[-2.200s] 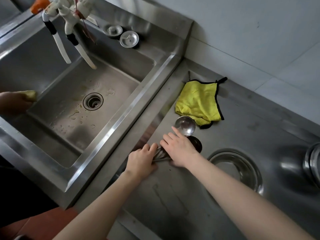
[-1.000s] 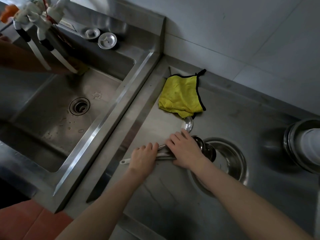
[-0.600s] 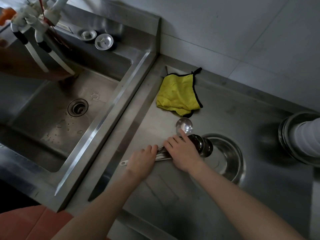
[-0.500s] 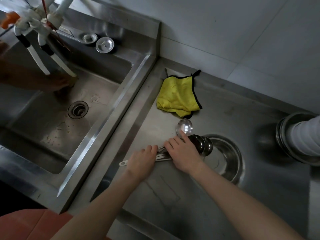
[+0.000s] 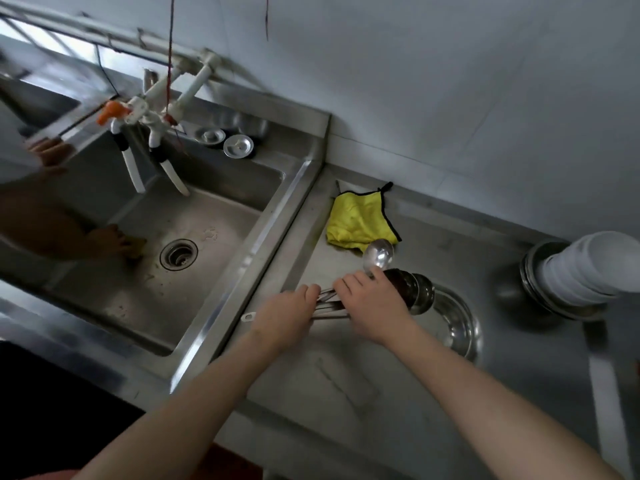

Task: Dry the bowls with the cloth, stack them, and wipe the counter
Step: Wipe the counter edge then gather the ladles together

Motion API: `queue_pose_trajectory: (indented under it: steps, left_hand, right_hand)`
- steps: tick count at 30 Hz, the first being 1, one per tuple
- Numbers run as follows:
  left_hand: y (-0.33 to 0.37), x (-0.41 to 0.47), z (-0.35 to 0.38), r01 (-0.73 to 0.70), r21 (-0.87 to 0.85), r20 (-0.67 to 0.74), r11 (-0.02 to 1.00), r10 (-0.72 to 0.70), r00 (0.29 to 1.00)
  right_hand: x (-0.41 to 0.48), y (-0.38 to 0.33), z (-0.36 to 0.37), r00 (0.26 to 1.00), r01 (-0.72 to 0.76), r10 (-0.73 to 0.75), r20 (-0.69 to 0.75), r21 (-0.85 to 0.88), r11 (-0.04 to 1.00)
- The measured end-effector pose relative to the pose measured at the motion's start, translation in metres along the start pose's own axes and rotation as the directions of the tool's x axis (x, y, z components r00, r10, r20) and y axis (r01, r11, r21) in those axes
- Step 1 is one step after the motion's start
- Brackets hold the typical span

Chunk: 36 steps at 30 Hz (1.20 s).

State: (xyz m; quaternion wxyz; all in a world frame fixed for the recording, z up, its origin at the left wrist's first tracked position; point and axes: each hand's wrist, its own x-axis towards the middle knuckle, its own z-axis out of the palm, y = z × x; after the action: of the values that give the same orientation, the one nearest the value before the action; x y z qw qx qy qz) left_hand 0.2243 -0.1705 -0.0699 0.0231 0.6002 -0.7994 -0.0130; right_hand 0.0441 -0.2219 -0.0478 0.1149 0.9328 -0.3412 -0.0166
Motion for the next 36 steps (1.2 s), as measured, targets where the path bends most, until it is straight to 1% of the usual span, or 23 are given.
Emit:
queue_pose_trajectory:
  steps: [3, 4, 8, 10, 14, 18, 23, 27, 32, 36]
  left_hand:
    - [0.002, -0.01, -0.036, 0.041, 0.03, -0.014, 0.999, -0.04, 0.999]
    - [0.005, -0.013, -0.047, 0.071, 0.038, 0.014, 0.997, -0.071, 0.997]
    - [0.018, -0.033, -0.079, 0.194, 0.028, 0.023, 0.981, -0.194, 0.981]
    - [0.029, -0.048, -0.096, 0.251, 0.029, -0.006, 0.968, -0.251, 0.968]
    - [0.059, -0.092, -0.129, 0.388, 0.059, -0.074, 0.92, -0.384, 0.92]
    - [0.076, -0.154, -0.152, 0.517, 0.057, -0.153, 0.854, -0.504, 0.85]
    - [0.093, -0.25, -0.174, 0.682, 0.12, -0.162, 0.721, -0.664, 0.73]
    - [0.111, -0.336, -0.198, 0.785, 0.129, -0.219, 0.607, -0.754, 0.619]
    - [0.14, -0.447, -0.228, 0.911, 0.115, -0.287, 0.396, -0.865, 0.413]
    - [0.176, -0.545, -0.253, 0.97, 0.071, -0.329, 0.233, -0.913, 0.243]
  right_hand:
    - [0.002, -0.001, -0.028, 0.998, 0.007, -0.008, -0.056, -0.019, 1.0]
    - [0.001, -0.001, -0.037, 0.997, 0.02, -0.021, -0.069, -0.015, 1.0]
    - [-0.004, -0.001, -0.074, 0.988, 0.103, -0.106, -0.114, -0.032, 0.994]
    - [-0.009, -0.002, -0.089, 0.978, 0.159, -0.162, -0.131, -0.031, 0.987]
    - [-0.021, -0.015, -0.123, 0.94, 0.284, -0.292, -0.179, -0.065, 0.956]
    - [-0.032, -0.049, -0.156, 0.875, 0.421, -0.427, -0.23, -0.075, 0.904]
    - [-0.049, -0.12, -0.197, 0.753, 0.584, -0.578, -0.314, -0.084, 0.807]
    - [-0.06, -0.19, -0.236, 0.616, 0.711, -0.689, -0.381, -0.107, 0.695]
    - [-0.088, -0.289, -0.291, 0.411, 0.827, -0.776, -0.478, -0.164, 0.538]
    - [-0.129, -0.379, -0.335, 0.261, 0.876, -0.82, -0.509, -0.232, 0.423]
